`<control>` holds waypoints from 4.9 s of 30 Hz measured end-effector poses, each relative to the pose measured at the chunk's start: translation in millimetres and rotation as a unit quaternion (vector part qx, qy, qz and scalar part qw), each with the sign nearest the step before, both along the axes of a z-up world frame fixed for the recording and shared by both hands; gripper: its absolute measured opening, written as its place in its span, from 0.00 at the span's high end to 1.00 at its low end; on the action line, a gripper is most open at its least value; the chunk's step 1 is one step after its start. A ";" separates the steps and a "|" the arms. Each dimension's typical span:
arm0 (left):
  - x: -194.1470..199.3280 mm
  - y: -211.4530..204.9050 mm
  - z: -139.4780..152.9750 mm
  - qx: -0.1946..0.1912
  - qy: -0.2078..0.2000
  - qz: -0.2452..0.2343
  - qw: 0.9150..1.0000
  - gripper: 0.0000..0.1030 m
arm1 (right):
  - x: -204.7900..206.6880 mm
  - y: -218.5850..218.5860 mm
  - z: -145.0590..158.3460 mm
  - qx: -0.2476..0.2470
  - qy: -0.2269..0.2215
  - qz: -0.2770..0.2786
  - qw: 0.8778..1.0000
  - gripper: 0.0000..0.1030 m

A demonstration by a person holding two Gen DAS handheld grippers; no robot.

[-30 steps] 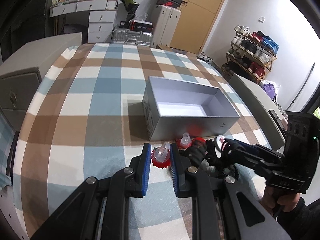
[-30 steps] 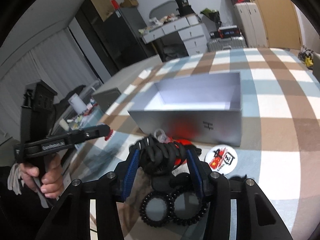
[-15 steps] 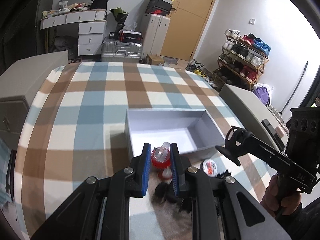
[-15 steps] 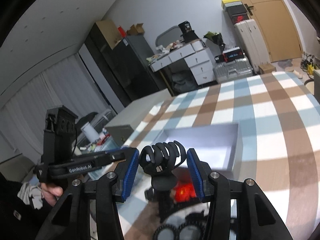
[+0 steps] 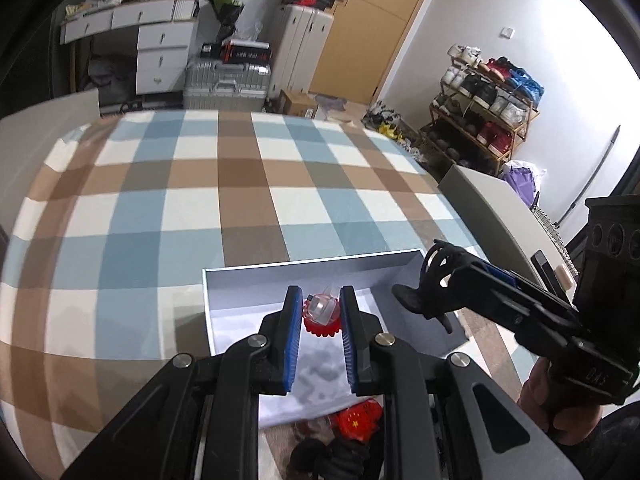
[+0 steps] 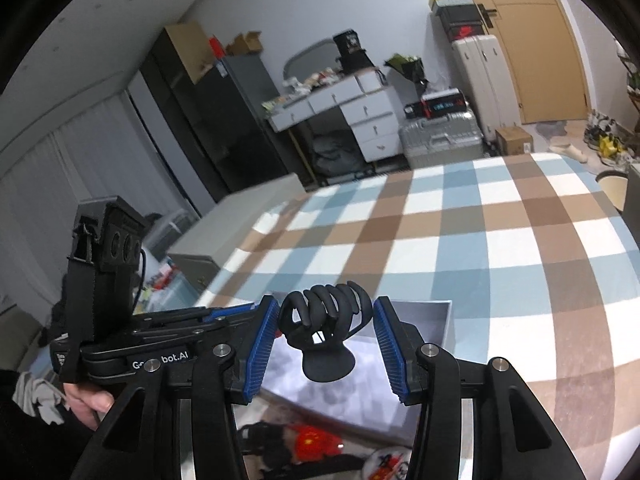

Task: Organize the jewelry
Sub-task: 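Lower both held items into the silver box and open both tools, then withdraw both tools from the silver box, then grasp the black coiled hair tie with the left tool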

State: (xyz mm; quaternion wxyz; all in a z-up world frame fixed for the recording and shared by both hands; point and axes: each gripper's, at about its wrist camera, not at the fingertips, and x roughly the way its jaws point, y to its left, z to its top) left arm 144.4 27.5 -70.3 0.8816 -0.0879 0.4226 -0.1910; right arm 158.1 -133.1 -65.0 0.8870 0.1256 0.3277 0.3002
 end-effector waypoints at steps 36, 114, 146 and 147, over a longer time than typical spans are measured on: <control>-26.6 3.7 23.0 0.013 -0.038 0.026 0.999 0.33 | -24.7 -7.5 19.5 -0.048 -0.019 -0.059 0.997 0.10; -128.8 -66.8 -47.6 0.070 0.048 -0.088 0.993 0.11 | -151.3 -78.8 -51.4 -0.141 0.033 -0.180 0.973 0.00; -144.1 -17.6 -17.2 0.062 -0.003 -0.036 0.997 0.61 | -135.6 -20.4 -62.5 -0.146 0.059 -0.066 0.985 0.01; -144.2 -13.7 -15.6 0.060 -0.006 -0.030 0.998 0.61 | -134.5 -15.2 -64.1 -0.150 0.059 -0.060 0.985 0.01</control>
